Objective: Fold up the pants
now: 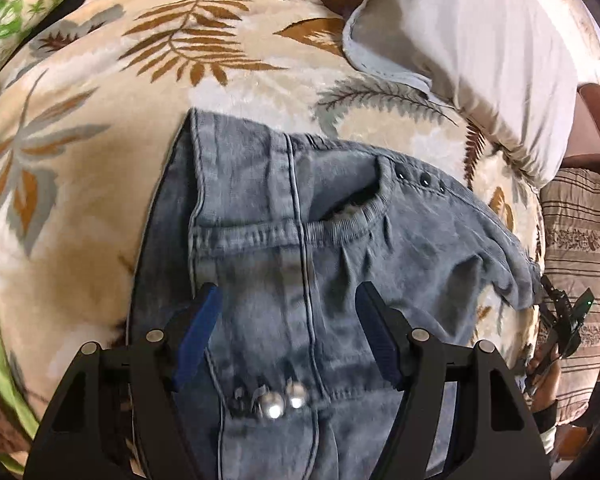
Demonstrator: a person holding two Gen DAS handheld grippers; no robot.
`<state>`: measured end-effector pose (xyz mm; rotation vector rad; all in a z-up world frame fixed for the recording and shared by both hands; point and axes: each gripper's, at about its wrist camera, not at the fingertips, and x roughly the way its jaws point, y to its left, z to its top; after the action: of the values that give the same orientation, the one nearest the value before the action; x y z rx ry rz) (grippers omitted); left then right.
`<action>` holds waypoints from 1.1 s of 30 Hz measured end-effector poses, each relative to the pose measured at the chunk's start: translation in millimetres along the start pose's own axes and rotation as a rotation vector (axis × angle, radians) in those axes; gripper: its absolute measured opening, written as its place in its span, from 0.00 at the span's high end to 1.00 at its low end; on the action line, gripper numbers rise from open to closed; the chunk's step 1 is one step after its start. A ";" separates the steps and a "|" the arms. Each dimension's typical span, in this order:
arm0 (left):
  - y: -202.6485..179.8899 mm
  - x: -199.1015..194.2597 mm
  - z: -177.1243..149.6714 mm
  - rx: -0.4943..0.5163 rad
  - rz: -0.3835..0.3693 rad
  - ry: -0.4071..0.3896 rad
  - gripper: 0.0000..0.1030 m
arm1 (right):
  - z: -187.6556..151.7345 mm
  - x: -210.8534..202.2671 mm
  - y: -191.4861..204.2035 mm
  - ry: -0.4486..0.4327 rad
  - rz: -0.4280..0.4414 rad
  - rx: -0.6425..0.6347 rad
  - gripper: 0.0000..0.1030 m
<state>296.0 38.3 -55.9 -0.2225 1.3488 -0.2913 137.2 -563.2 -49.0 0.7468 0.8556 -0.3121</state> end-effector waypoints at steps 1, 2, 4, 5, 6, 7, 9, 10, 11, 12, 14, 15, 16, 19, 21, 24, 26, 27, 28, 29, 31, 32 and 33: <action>1.0 5.9 3.8 -0.008 -0.012 0.009 0.33 | 2.5 4.7 3.2 0.007 0.018 -0.033 0.35; 1.3 13.2 7.6 -0.022 -0.031 0.018 0.33 | 3.8 8.1 7.4 0.013 0.024 -0.074 0.36; -4.7 16.6 12.4 -0.001 -0.041 0.000 0.38 | 4.1 12.6 24.4 0.025 -0.054 -0.224 0.79; -9.5 15.3 13.9 0.021 -0.042 -0.016 0.58 | 6.0 11.8 29.5 0.028 -0.071 -0.274 0.81; -12.4 14.8 14.8 0.034 -0.038 -0.021 0.64 | 10.1 7.0 33.0 0.015 -0.061 -0.292 0.82; -16.0 14.3 16.8 0.047 -0.023 -0.031 0.66 | 19.1 -3.7 36.0 -0.023 -0.033 -0.287 0.82; -18.7 15.7 20.9 0.064 0.008 -0.049 0.68 | 41.2 -22.9 43.7 -0.102 0.024 -0.262 0.83; -17.6 20.2 24.5 0.056 0.033 -0.042 0.72 | 57.5 -29.1 48.8 -0.141 0.043 -0.238 0.84; -15.9 23.2 26.4 0.040 0.037 -0.038 0.72 | 70.2 -28.7 53.0 -0.157 0.049 -0.220 0.84; -13.0 25.9 28.1 0.015 0.035 -0.039 0.72 | 83.3 -22.9 58.8 -0.160 0.033 -0.212 0.84; -10.5 27.0 29.3 -0.002 0.036 -0.047 0.72 | 104.4 2.7 66.8 -0.140 -0.075 -0.185 0.85; -10.1 26.5 29.5 -0.004 0.037 -0.046 0.72 | 112.3 18.0 64.9 -0.111 -0.109 -0.146 0.81; -10.1 25.8 29.3 -0.004 0.037 -0.044 0.72 | 119.7 34.0 59.7 -0.067 -0.146 -0.091 0.81; -7.5 16.1 26.9 0.011 0.034 -0.033 0.72 | 121.9 31.2 49.4 -0.104 -0.069 -0.040 0.76; -4.5 2.3 20.7 0.041 0.009 -0.063 0.70 | 112.1 22.2 39.8 -0.100 -0.072 -0.051 0.55; 1.2 -9.0 10.6 0.047 -0.062 -0.092 0.44 | 83.6 14.4 22.1 -0.056 -0.087 -0.091 0.50; 3.2 -6.4 3.8 0.027 -0.089 -0.099 0.39 | 66.9 14.4 5.8 -0.050 -0.105 -0.062 0.50; 3.5 0.0 0.8 0.014 -0.102 -0.075 0.39 | 59.4 16.8 -2.7 -0.047 -0.105 -0.033 0.50; 2.4 7.1 -1.7 0.001 -0.114 -0.048 0.39 | 52.7 21.3 -10.6 -0.035 -0.096 0.005 0.49; 0.6 12.9 -4.1 -0.007 -0.121 -0.033 0.39 | 48.1 26.8 -15.2 -0.028 -0.074 0.035 0.49; -10.5 20.6 -8.8 0.016 -0.070 -0.036 0.40 | 34.8 32.5 -9.8 -0.041 -0.028 0.035 0.49; -16.5 20.5 -9.4 0.034 -0.044 -0.043 0.45 | 31.6 35.2 -4.4 -0.044 -0.027 0.004 0.52; -23.5 18.8 -9.3 0.052 -0.021 -0.046 0.52 | 28.4 37.7 4.0 -0.033 -0.038 -0.042 0.68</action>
<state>288.8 10.0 -67.6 -0.1987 1.2926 -0.3367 179.2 -578.9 -64.2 0.6853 0.8435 -0.3383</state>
